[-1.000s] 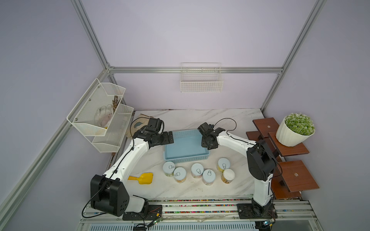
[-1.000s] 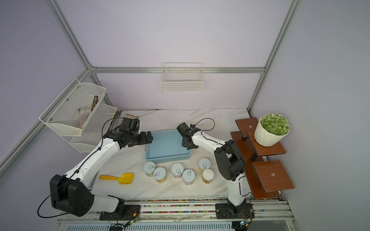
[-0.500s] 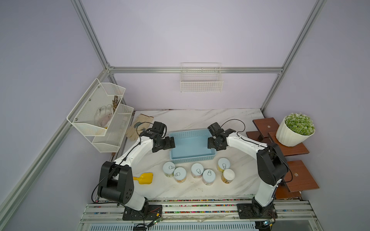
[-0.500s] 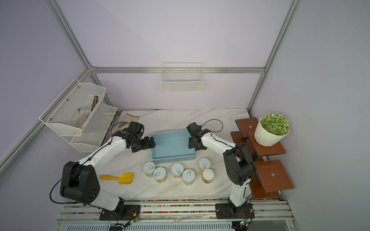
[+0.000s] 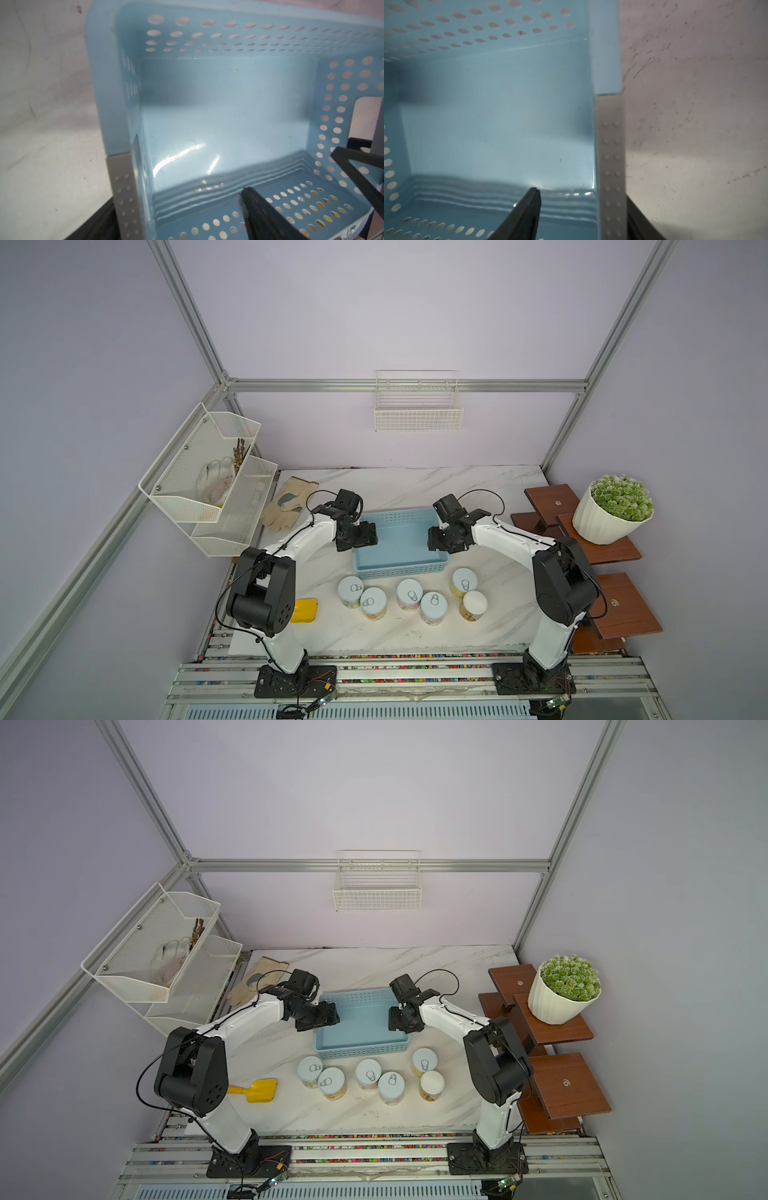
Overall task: Put the canned food in the basket
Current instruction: Adjust the basket at the center of the board.
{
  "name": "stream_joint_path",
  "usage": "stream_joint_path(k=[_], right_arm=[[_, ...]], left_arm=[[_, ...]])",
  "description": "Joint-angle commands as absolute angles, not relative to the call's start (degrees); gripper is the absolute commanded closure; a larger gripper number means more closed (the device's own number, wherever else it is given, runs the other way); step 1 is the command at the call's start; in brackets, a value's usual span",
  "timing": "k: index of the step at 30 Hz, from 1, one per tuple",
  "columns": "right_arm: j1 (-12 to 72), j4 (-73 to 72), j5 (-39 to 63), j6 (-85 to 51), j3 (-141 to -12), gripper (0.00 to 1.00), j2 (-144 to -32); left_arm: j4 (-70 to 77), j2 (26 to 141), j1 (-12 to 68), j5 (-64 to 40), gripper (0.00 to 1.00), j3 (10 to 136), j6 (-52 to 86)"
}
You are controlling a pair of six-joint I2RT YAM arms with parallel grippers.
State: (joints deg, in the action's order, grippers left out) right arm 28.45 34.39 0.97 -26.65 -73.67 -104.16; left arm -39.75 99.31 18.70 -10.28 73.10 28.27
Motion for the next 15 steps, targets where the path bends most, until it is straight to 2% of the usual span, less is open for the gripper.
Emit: stream_joint_path(k=[1,9,12,14,15], right_arm=[[27.5,33.8,1.0,-26.0,-72.5,0.42,-101.2],[27.1,34.2,-0.3,-25.7,-69.7,0.42,-98.5],[26.9,34.5,-1.3,-25.5,-69.3,0.41,-98.3],[26.9,34.8,-1.8,-25.4,-69.1,0.36,-98.1],[26.9,34.9,-2.0,-25.4,-69.2,0.28,-97.9]], left_arm=[[-37.8,101.0,20.2,-12.0,0.16,76.5,27.3],[-37.7,105.2,22.1,-12.7,0.16,80.8,27.1],[-37.9,105.9,22.3,-12.5,0.13,81.4,27.1],[-38.2,105.5,22.4,-11.2,0.08,81.4,27.0],[-38.5,105.1,22.4,-10.4,0.05,81.4,26.9]])
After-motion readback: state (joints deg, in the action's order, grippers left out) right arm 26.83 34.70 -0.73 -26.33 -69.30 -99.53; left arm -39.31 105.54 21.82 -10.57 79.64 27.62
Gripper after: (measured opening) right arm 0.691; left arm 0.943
